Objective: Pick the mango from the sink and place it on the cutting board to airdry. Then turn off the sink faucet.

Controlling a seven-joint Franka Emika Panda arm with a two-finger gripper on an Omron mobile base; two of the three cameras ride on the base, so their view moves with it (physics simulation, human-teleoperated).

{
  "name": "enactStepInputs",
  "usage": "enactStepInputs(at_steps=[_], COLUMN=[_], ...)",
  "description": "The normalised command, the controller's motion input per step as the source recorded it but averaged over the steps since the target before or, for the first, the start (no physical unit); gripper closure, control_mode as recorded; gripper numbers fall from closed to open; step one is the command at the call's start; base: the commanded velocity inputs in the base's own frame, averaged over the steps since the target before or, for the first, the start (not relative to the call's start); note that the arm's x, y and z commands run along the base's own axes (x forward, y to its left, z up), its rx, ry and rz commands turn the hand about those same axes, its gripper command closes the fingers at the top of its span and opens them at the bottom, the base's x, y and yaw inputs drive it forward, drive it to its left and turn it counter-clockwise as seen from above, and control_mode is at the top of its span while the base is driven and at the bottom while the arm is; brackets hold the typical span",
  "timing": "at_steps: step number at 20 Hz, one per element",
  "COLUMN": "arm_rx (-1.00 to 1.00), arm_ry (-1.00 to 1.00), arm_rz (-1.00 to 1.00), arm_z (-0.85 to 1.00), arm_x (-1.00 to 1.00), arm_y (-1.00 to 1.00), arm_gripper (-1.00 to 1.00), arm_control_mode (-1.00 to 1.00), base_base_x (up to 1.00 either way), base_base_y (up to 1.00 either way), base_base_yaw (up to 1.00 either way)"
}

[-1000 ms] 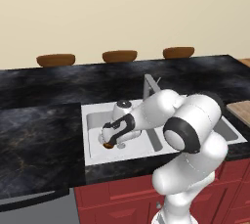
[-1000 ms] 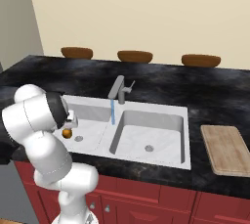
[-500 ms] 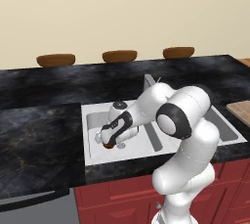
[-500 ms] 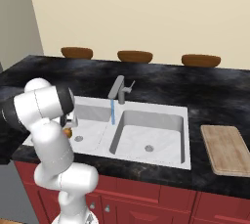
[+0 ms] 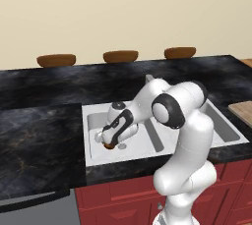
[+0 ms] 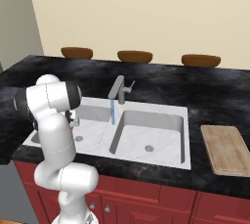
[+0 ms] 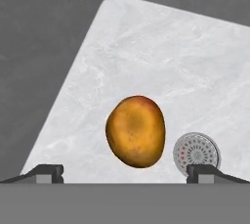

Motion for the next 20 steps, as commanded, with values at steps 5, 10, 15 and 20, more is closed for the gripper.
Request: enactStepInputs(at_steps=[5, 10, 15, 20], arm_rx=[0.00, 0.00, 0.00, 0.00], arm_ry=[0.03, 0.02, 0.03, 0.04], arm_rz=[0.00, 0.00, 0.00, 0.00], arm_z=[-0.23, -0.20, -0.21, -0.21], arm_x=[0.15, 0.10, 0.12, 0.15], arm_y=[0.00, 0.01, 0.04, 0.07], arm_gripper=[-1.00, -1.00, -1.00, -1.00], arm_control_mode=[-1.00, -1.00, -1.00, -1.00], base_base_x=[0.00, 0.00, 0.00, 0.00], base_base_y=[0.00, 0.00, 0.00, 0.00], base_base_yaw=[0.00, 0.00, 0.00, 0.00])
